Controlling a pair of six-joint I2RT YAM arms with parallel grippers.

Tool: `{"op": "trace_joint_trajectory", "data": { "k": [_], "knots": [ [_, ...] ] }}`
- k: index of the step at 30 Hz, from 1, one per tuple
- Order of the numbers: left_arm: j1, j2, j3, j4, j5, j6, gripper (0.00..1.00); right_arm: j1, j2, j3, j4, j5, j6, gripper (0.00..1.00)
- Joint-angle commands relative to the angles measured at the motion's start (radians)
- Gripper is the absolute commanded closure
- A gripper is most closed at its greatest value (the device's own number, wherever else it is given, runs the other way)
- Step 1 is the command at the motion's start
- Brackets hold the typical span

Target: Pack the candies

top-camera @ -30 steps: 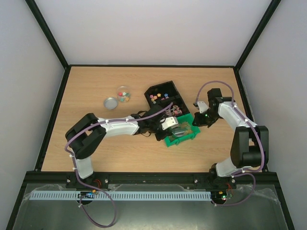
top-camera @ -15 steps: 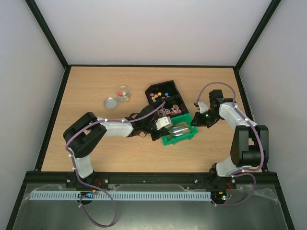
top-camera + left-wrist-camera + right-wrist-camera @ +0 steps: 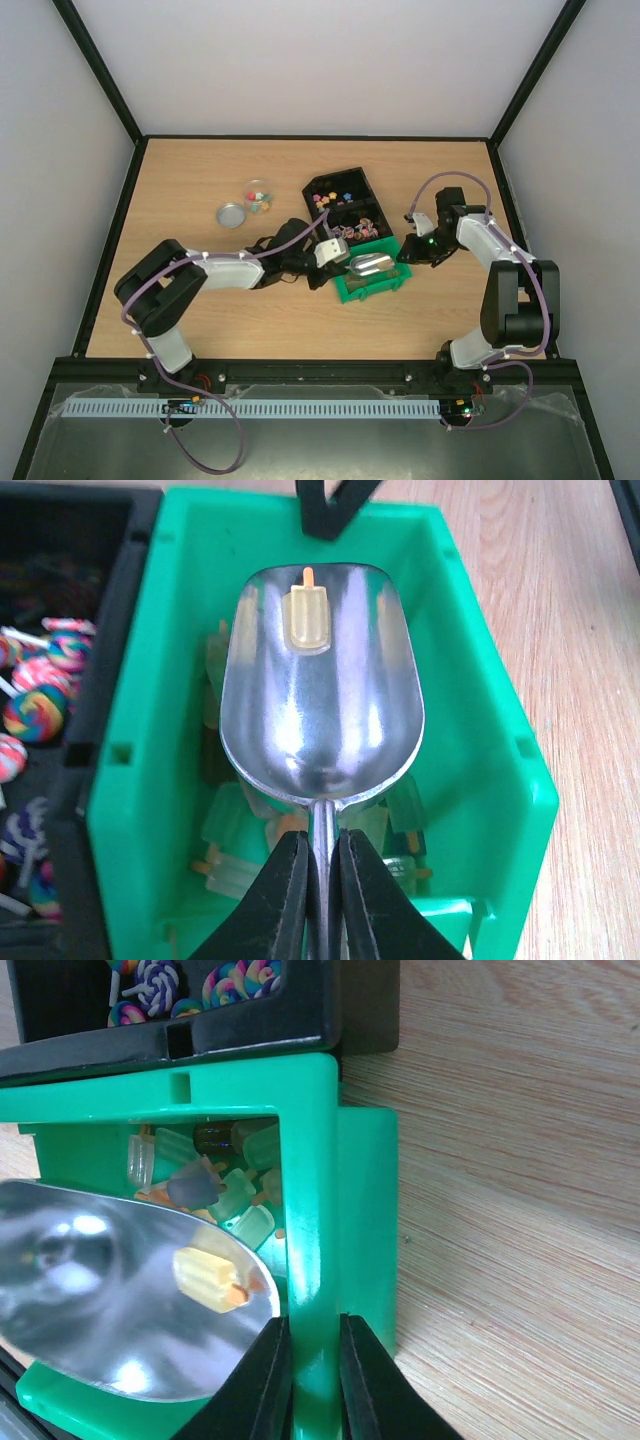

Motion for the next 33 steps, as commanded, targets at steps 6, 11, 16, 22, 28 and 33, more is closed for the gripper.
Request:
{"op": "trace_joint_trajectory", "data": {
  "k": [6,11,16,22,28,33],
  "knots": [
    [0.028,-0.075,-0.015,0.105,0.033,0.047,0.98,-0.003,0.035,-0.013,0.003,0.001,-0.003,0.63],
    [0.04,-0.102,-0.036,0.109,0.015,0.084,0.98,-0.003,0.034,-0.01,-0.001,0.004,-0.008,0.61],
    [0.055,-0.136,-0.017,0.021,0.019,0.104,0.98,-0.004,0.034,0.006,-0.015,0.0,-0.021,0.5],
    [0.127,-0.202,0.085,-0.263,0.083,0.086,0.98,-0.003,0.014,0.03,-0.026,-0.02,-0.05,0.27],
    [0.234,-0.287,0.155,-0.466,0.128,0.098,0.98,-0.003,0.019,0.054,-0.017,-0.068,-0.058,0.18],
    [0.363,-0.324,0.201,-0.557,0.167,0.095,0.98,-0.003,0.024,0.078,0.008,-0.101,-0.057,0.1]
  ]
}}
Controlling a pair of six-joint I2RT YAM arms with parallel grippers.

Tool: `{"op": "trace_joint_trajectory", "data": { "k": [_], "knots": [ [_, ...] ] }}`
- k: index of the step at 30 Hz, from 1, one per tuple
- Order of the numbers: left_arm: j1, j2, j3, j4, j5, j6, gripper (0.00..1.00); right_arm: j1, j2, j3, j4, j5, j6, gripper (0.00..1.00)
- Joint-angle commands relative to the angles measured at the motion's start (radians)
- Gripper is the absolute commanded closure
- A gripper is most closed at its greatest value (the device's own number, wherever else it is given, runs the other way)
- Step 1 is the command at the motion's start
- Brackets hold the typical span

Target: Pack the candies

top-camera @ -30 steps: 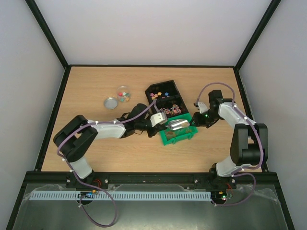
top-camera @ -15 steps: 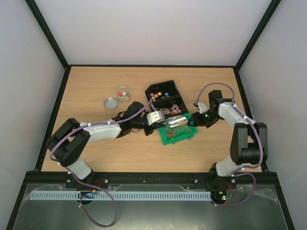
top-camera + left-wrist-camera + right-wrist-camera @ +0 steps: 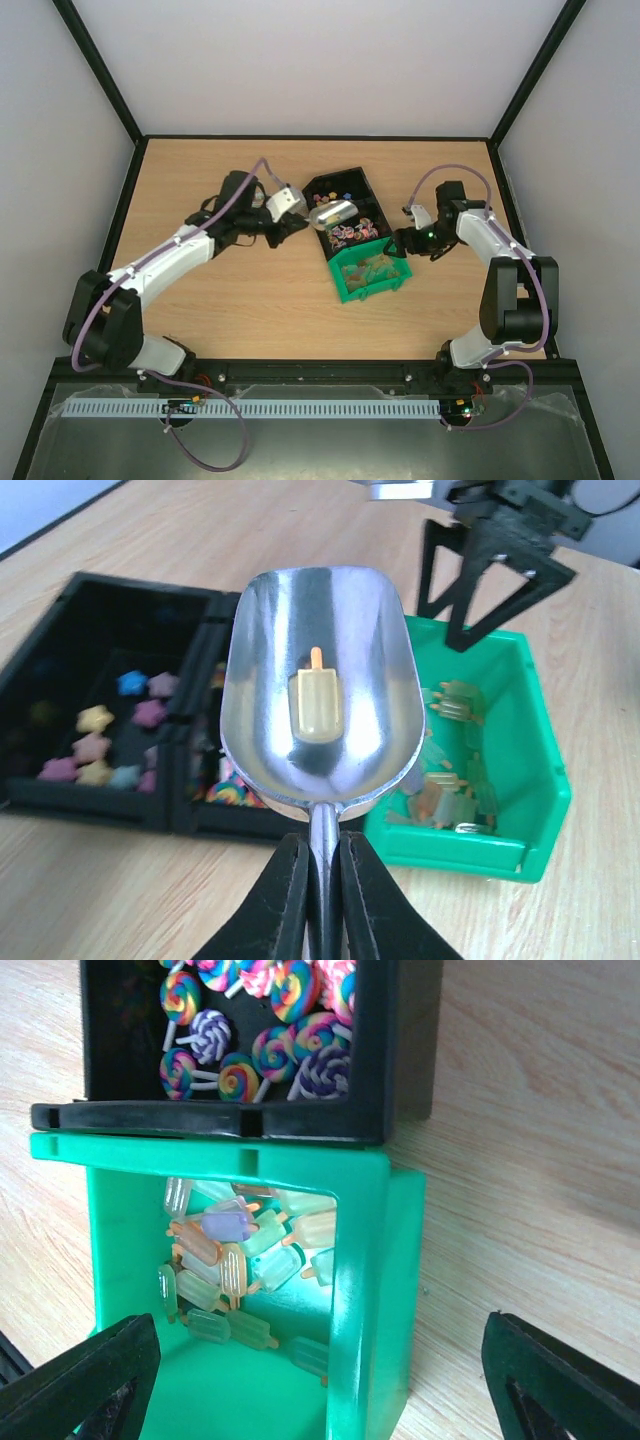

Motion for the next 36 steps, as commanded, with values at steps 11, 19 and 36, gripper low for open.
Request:
{"op": "trace_joint_trajectory", "data": {
  "k": [11,19,36],
  "knots": [
    [0.434,-0.005,0.156,-0.393,0.008,0.198,0.98,-0.003,-0.058,0.027,0.114,-0.108,0.042,0.01],
    [0.584,0.123,0.274,-0.526,-0.08,0.337,0.98,-0.003,-0.086,0.005,0.146,-0.09,0.049,0.01],
    [0.569,0.274,0.396,-0.606,-0.213,0.395,0.98,-0.003,-0.078,-0.005,0.141,-0.072,0.038,0.01]
  ]
}}
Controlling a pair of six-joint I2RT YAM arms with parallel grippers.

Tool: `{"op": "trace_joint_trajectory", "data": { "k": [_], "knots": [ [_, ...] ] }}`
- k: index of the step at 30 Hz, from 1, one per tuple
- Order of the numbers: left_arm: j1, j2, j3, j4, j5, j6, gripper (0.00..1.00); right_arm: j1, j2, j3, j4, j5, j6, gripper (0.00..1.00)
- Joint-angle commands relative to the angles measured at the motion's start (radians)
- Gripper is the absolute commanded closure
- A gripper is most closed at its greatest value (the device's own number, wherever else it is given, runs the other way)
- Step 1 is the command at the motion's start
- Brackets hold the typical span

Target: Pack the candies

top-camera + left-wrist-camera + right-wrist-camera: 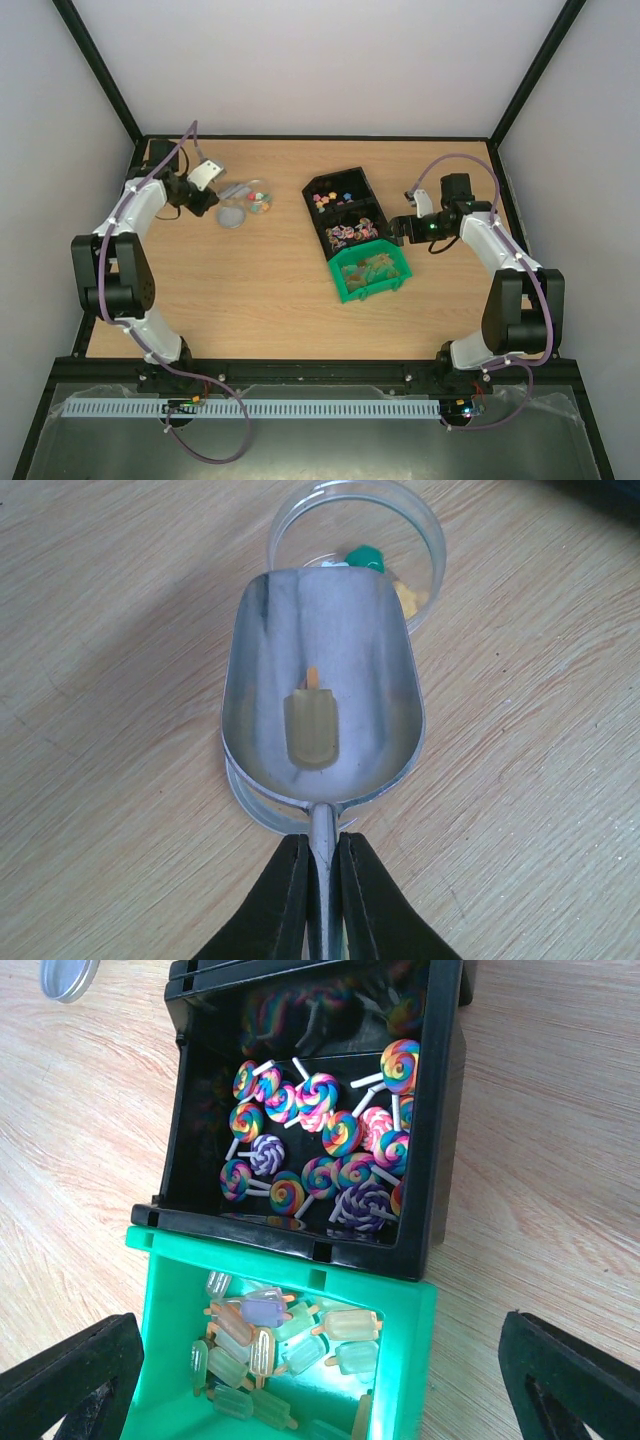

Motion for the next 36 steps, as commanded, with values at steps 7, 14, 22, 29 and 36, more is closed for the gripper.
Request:
{"op": "trace_joint_trajectory", "data": {
  "k": [7,14,22,29,36],
  "knots": [
    [-0.051,0.019,0.074,-0.078,-0.074,0.031,0.98,-0.003,-0.009,-0.012,-0.018,0.006,0.0,0.01],
    [-0.092,0.038,0.128,-0.131,-0.189,0.041,0.98,-0.004,-0.007,-0.013,-0.023,0.013,0.003,0.01],
    [-0.124,0.059,0.169,-0.19,-0.267,0.069,0.98,-0.003,-0.006,-0.011,-0.026,0.013,0.002,0.01],
    [-0.141,0.077,0.227,-0.237,-0.315,0.089,0.98,-0.003,-0.008,-0.009,-0.03,0.012,0.0,0.01],
    [-0.166,0.083,0.263,-0.269,-0.362,0.115,0.98,-0.003,-0.007,-0.008,-0.032,0.011,-0.002,0.01]
  ]
}}
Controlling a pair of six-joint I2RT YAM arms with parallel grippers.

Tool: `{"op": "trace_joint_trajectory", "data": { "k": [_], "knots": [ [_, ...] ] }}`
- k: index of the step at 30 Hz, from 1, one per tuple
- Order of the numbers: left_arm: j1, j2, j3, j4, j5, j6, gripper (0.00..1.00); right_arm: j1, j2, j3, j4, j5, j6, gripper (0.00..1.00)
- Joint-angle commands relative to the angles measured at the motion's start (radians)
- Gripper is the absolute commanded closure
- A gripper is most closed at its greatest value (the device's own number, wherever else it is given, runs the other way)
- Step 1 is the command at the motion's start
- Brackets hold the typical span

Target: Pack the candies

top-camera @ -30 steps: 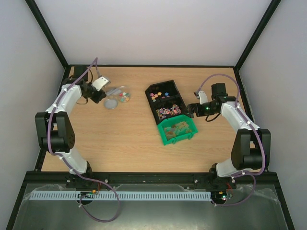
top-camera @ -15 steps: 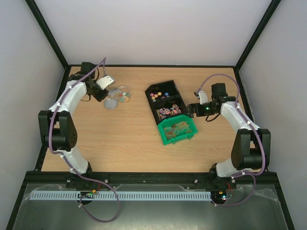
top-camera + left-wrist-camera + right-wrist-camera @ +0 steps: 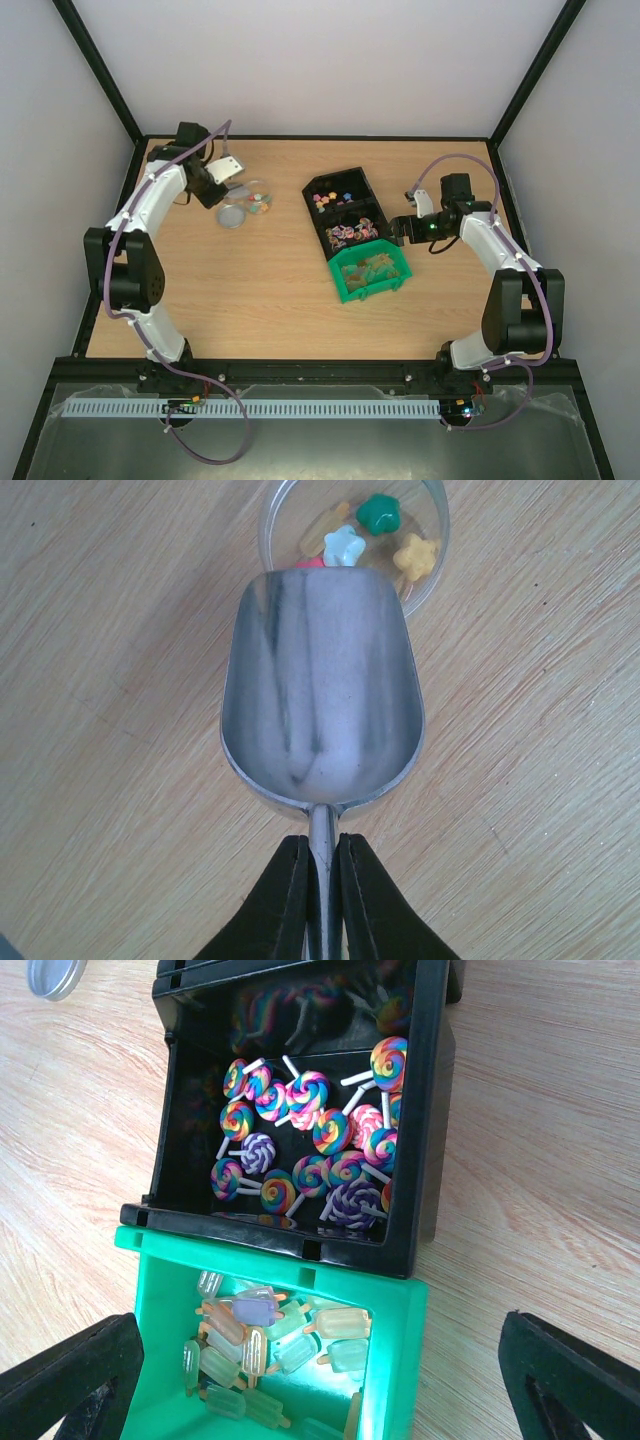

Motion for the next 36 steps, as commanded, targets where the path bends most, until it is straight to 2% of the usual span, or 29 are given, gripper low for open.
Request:
{"op": "trace_joint_trajectory", "data": {
  "k": [1,11,21,27,32,36],
  "knots": [
    [-0.015,0.012,0.043,-0.053,-0.048,0.03,0.98,-0.003,-0.006,-0.008,-0.034,-0.009,-0.003,0.01],
    [-0.055,0.007,0.067,-0.068,-0.116,0.08,0.98,-0.003,-0.002,-0.007,-0.038,-0.009,-0.006,0.01],
    [-0.099,-0.042,0.061,-0.005,-0.185,0.158,0.98,-0.003,-0.002,-0.007,-0.041,-0.007,-0.009,0.01],
    [-0.096,-0.128,0.071,-0.002,-0.09,0.171,0.98,-0.003,-0.006,0.0,-0.059,0.031,-0.021,0.01],
    [-0.148,-0.18,0.179,-0.168,0.041,0.133,0.98,-0.004,-0.026,0.021,-0.128,0.089,-0.058,0.01],
    [-0.311,-0.224,0.222,-0.302,0.067,0.036,0.98,-0.004,-0.019,0.059,-0.223,0.144,-0.06,0.07]
  ]
}}
